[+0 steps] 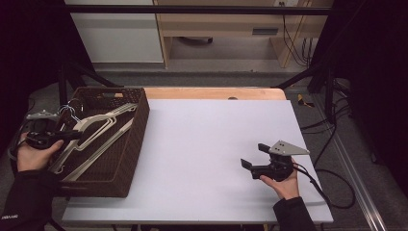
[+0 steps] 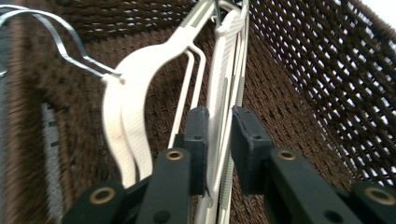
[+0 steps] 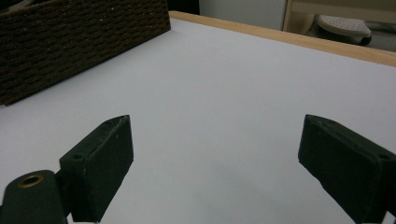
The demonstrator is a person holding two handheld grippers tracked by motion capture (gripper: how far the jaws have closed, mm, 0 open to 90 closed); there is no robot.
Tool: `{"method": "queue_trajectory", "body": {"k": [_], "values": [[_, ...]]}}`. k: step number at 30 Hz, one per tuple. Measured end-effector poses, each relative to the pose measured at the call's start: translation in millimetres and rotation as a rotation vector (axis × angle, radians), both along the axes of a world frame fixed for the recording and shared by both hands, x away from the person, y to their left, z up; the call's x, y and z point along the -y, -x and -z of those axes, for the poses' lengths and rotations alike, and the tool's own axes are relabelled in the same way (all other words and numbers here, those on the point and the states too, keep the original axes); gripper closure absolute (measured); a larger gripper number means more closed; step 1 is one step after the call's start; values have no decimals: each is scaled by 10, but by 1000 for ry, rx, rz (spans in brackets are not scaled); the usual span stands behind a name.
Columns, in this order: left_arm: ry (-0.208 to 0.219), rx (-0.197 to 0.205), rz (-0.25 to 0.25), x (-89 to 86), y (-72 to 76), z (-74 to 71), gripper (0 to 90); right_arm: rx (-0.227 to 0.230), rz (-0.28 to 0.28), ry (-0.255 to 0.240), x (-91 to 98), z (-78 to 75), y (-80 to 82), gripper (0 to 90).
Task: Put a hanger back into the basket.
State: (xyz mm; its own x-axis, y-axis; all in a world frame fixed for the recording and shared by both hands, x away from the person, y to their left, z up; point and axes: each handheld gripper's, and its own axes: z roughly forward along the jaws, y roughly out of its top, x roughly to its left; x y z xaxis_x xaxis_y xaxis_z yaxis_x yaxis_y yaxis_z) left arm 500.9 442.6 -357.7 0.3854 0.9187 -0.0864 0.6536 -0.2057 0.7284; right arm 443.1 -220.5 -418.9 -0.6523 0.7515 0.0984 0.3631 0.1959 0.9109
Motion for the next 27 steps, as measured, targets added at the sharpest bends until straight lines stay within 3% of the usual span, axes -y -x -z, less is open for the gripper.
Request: {"method": "queue_trajectory", "body": {"k": [7,11,15,20,27], "values": [[78,86,-3,23,249,-102,707,6,4,-4,18,-17,8,102],[103,132,32,132,405,-123,654,6,4,-4,27,-23,14,99],[110,193,80,329,543,-114,549,7,13,-8,40,-29,16,93],[165,258,138,622,672,-84,411,19,17,-16,82,-47,26,79],[221,329,219,1066,791,-18,287,24,28,-35,120,-70,39,72]]}}
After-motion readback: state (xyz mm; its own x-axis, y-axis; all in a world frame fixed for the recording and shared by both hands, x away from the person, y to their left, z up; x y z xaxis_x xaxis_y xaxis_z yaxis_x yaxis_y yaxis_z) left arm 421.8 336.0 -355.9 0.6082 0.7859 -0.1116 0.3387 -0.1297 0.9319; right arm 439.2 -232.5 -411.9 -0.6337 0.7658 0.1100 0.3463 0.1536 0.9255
